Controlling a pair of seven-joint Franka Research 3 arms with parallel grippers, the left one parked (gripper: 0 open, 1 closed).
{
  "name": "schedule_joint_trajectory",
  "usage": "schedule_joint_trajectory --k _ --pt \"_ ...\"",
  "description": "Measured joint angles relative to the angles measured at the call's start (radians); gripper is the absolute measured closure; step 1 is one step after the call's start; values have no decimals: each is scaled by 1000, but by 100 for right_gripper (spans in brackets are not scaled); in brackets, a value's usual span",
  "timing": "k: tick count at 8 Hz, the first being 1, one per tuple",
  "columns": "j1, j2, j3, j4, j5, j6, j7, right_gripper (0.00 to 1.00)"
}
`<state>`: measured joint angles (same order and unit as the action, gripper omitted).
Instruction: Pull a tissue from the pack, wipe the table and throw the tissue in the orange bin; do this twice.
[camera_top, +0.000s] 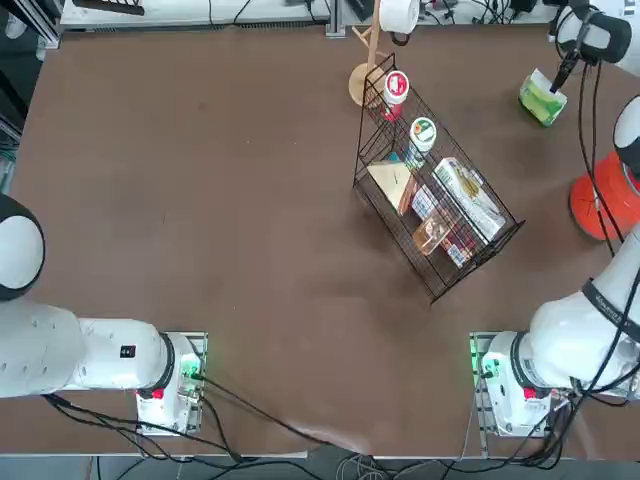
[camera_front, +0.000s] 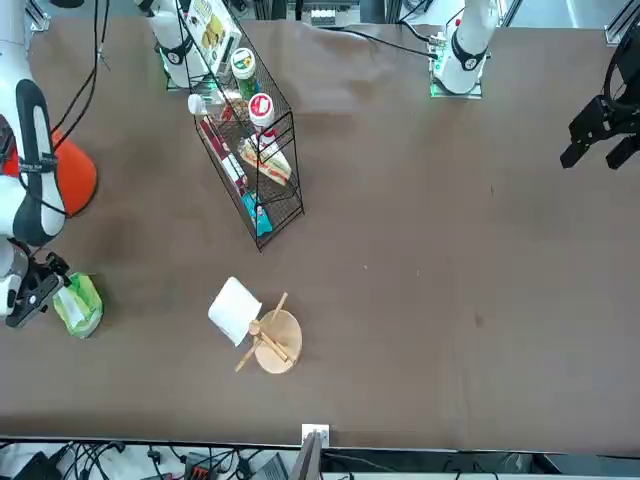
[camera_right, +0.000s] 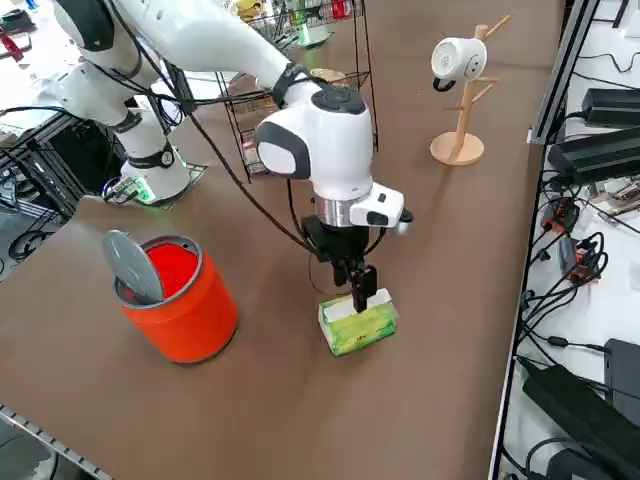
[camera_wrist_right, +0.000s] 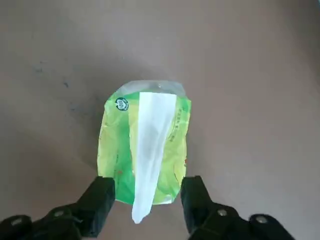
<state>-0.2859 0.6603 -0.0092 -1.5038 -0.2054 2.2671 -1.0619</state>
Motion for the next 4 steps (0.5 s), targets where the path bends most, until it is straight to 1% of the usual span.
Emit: schedule_joint_trajectory --k 1,2,4 --pt "0 3 0 0 0 3 0 22" --pt "0 5 0 -1 0 5 -1 26" --pt "0 16 0 -2 0 13 -1 30"
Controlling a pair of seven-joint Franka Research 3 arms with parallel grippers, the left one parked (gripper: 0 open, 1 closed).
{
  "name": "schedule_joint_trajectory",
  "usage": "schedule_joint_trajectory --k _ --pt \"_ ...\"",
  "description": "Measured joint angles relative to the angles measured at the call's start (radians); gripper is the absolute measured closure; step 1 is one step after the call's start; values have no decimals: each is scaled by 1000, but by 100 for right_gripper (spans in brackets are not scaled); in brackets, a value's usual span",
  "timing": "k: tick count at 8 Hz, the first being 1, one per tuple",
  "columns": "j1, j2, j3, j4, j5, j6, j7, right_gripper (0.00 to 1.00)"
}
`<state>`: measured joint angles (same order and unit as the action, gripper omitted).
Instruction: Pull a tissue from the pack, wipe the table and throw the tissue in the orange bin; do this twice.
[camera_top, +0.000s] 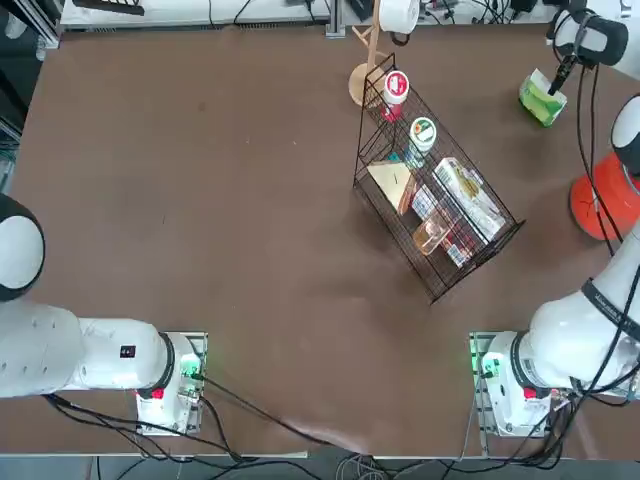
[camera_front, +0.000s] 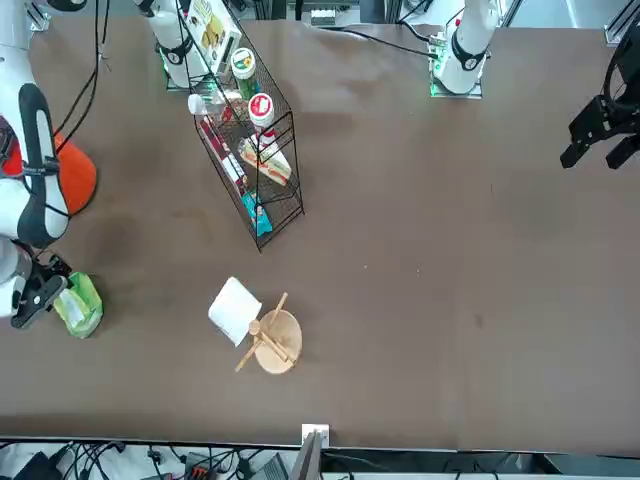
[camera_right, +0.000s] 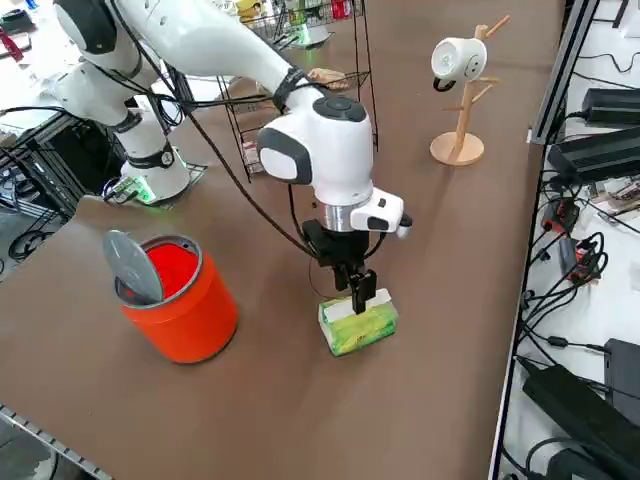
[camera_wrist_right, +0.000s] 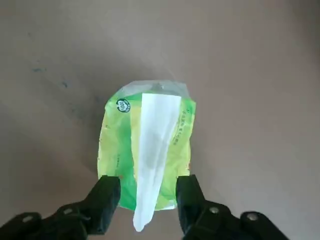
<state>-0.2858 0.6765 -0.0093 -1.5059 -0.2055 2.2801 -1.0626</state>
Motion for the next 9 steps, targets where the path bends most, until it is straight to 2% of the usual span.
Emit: schedule_joint_trajectory --k 3,5,9 --pt "0 26 0 -1 0 28 0 42" --pt "0 32 0 -1 0 34 0 54" --pt "1 32 0 -1 0 37 1 96"
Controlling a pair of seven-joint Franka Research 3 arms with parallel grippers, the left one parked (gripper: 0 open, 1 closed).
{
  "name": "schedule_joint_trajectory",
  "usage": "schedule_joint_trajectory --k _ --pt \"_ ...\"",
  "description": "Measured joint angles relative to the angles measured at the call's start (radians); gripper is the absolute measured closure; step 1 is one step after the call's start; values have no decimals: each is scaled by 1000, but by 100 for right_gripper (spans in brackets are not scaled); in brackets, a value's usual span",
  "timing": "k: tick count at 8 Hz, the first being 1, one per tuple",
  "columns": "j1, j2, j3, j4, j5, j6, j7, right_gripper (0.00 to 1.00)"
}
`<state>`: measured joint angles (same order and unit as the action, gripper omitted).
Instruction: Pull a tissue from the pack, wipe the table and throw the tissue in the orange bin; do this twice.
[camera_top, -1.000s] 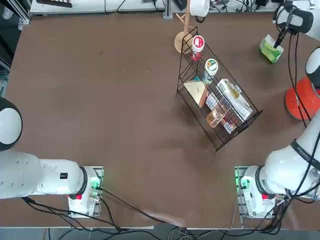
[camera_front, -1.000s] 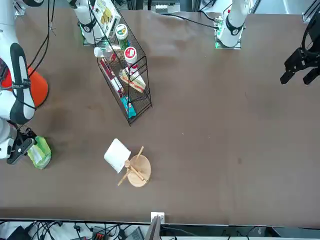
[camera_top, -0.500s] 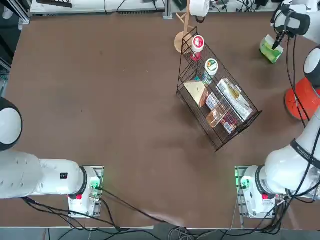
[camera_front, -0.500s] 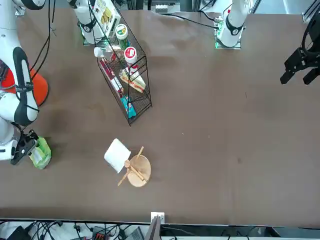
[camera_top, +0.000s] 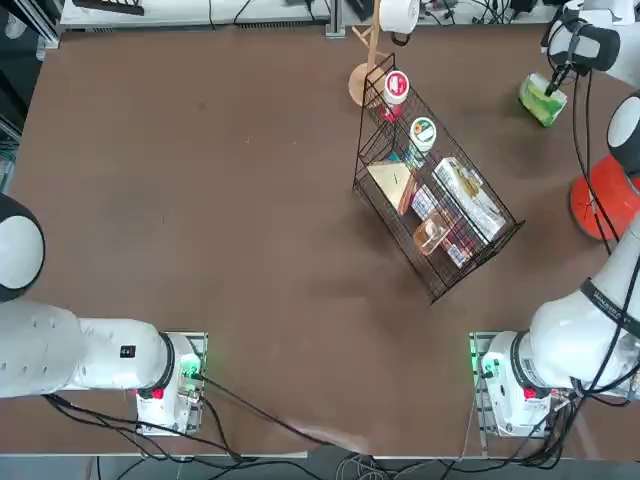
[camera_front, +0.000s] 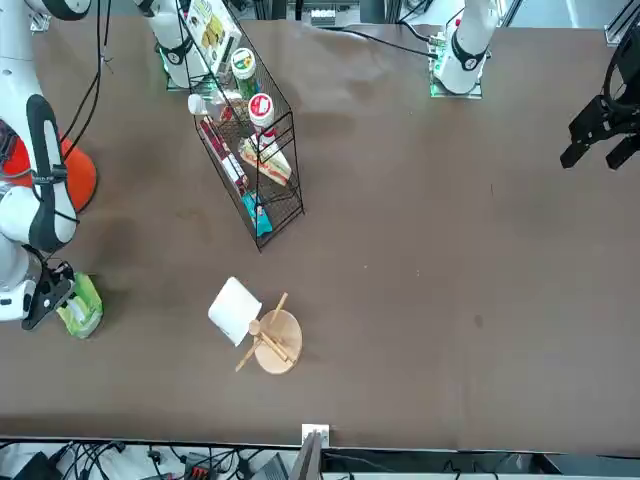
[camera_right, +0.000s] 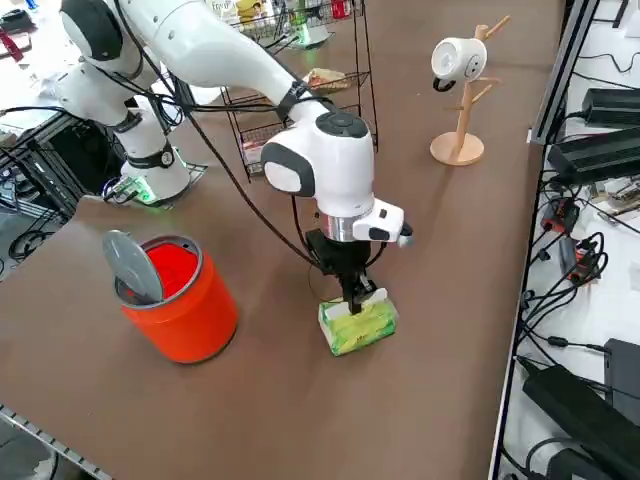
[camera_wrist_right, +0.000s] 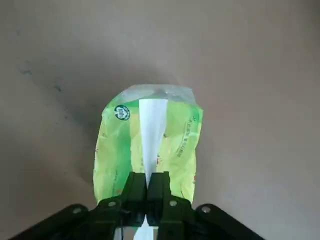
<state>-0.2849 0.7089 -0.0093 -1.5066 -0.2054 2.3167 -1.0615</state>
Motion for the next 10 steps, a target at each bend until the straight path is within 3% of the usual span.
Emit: schedule_joint_trajectory --k 3,7,10 --pt "1 -22 0 14 1 -13 48 99" --pt "24 -164 5 20 3 -215 216 99" --pt "32 -223 58 19 13 -401 396 99"
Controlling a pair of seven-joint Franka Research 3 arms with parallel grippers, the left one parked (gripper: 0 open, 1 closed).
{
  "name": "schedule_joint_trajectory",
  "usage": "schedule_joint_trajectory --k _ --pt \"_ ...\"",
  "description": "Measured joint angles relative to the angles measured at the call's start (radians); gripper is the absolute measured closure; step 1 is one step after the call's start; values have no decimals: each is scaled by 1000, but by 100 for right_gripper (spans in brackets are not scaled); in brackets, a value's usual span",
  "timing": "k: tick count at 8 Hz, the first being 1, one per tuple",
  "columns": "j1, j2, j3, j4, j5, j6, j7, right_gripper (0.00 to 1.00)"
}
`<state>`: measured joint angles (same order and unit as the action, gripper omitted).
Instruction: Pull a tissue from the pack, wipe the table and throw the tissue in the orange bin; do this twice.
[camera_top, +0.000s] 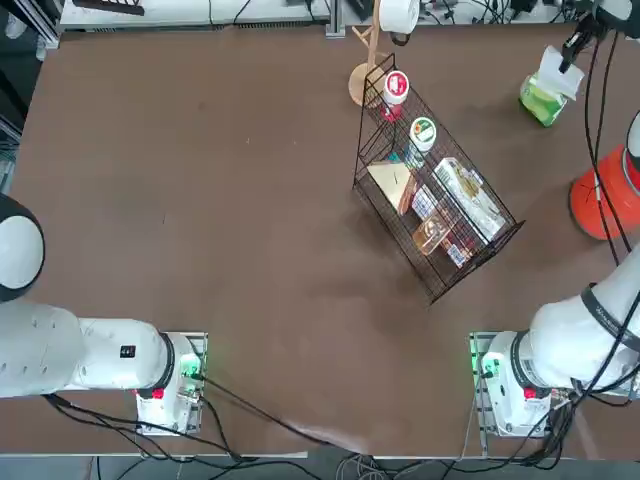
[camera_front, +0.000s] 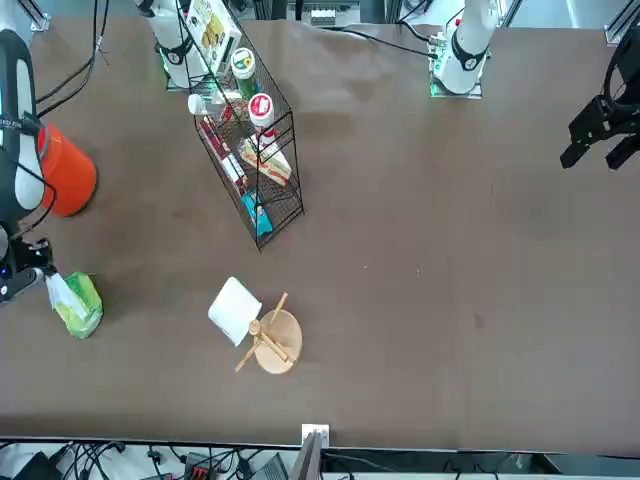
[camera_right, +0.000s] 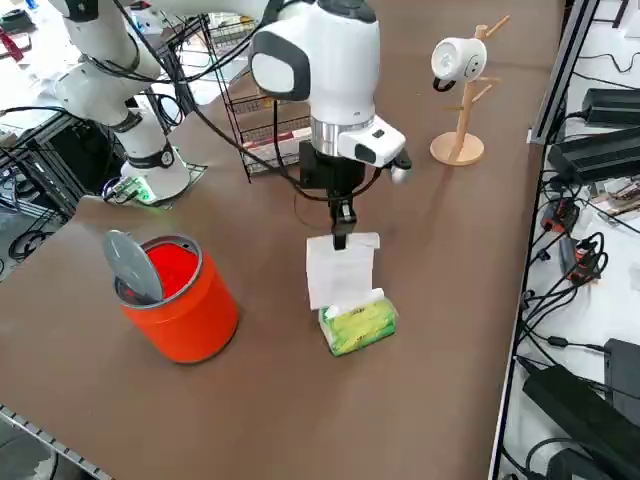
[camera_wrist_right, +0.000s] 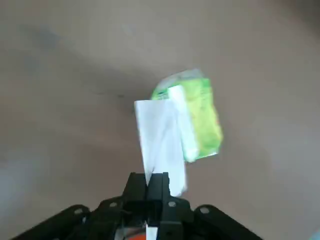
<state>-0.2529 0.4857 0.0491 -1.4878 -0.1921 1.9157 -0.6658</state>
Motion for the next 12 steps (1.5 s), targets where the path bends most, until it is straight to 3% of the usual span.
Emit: schedule_joint_trajectory --k 4,6,10,12 --pt "8 -15 96 -10 2 -232 230 99" --pt "9 -17 138 -54 35 -284 358 99" --pt "20 -123 203 -245 79 -263 691 99" --pt "35 -202 210 -371 108 -156 848 99"
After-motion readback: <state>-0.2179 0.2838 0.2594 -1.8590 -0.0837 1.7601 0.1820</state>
